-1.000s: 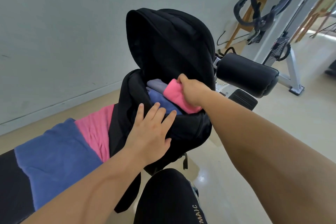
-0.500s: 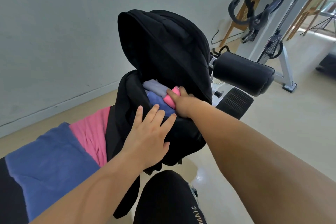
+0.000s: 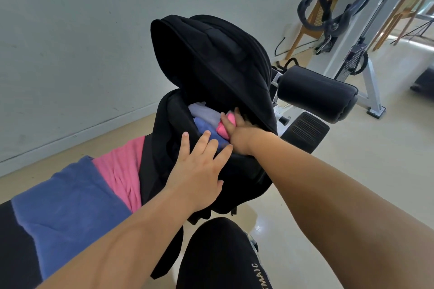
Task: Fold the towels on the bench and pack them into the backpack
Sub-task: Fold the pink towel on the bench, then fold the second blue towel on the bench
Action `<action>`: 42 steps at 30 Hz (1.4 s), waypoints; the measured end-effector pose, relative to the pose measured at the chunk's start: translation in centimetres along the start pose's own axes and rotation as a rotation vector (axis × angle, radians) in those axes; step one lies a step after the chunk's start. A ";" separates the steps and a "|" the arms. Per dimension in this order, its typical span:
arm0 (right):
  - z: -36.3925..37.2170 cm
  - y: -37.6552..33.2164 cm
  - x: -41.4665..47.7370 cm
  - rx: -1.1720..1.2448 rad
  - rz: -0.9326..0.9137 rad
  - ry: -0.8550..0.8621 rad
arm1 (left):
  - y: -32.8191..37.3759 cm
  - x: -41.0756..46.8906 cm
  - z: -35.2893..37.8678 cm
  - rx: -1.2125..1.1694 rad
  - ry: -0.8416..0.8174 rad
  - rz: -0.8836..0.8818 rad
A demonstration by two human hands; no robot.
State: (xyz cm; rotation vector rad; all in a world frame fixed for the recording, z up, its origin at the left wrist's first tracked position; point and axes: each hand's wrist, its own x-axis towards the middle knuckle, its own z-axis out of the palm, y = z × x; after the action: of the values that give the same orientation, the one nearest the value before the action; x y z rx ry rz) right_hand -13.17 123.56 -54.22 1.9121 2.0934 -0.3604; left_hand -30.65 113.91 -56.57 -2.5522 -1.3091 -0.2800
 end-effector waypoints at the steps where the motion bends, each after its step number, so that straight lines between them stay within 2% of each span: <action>1: -0.4 -0.4 -0.4 -0.037 -0.035 0.041 | 0.0 0.0 0.0 -0.005 0.004 -0.006; 4: -1.1 -0.9 -1.6 -0.102 -0.054 0.057 | 0.0 0.0 -0.3 -0.066 0.060 -0.023; 7: -0.6 -1.1 -2.2 0.018 -0.001 -0.135 | -0.5 -0.6 -0.3 -0.093 0.129 -0.010; 9: -0.2 -1.7 -2.4 0.107 0.015 -0.192 | -1.0 -1.0 -0.1 -0.088 0.140 -0.008; 13: 0.2 -2.5 -2.4 0.215 0.082 -0.217 | -1.6 -1.6 0.3 -0.052 0.102 0.000; 20: 0.6 -2.8 -1.6 0.184 0.139 -0.191 | -1.8 -2.0 0.0 -0.011 0.043 0.007; 24: -0.9 -3.9 -2.1 0.164 0.106 0.037 | -2.3 -3.3 -0.3 -0.003 0.044 -0.063; 29: -2.3 -9.8 -5.2 0.120 -0.115 0.521 | -4.8 -6.3 -1.0 -0.059 0.024 -0.271; 31: -2.1 -13.2 -5.9 0.111 -0.215 0.618 | -6.4 -8.5 -1.2 -0.046 -0.035 -0.366; 33: -1.4 -15.9 -6.1 0.094 -0.314 0.583 | -7.7 -10.5 -1.4 -0.026 -0.108 -0.440; 38: 3.1 -23.4 -5.9 0.031 -0.535 0.349 | -11.0 -17.7 -0.6 -0.087 -0.335 -0.600; 42: 7.3 -27.7 -5.5 0.052 -0.578 0.081 | -12.7 -23.1 1.0 -0.205 -0.534 -0.656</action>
State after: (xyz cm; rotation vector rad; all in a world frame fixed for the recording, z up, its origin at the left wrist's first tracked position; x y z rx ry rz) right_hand -39.97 113.27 -59.12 1.3251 2.6896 -0.4614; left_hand -54.32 103.63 -62.31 -2.3487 -2.4185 0.1827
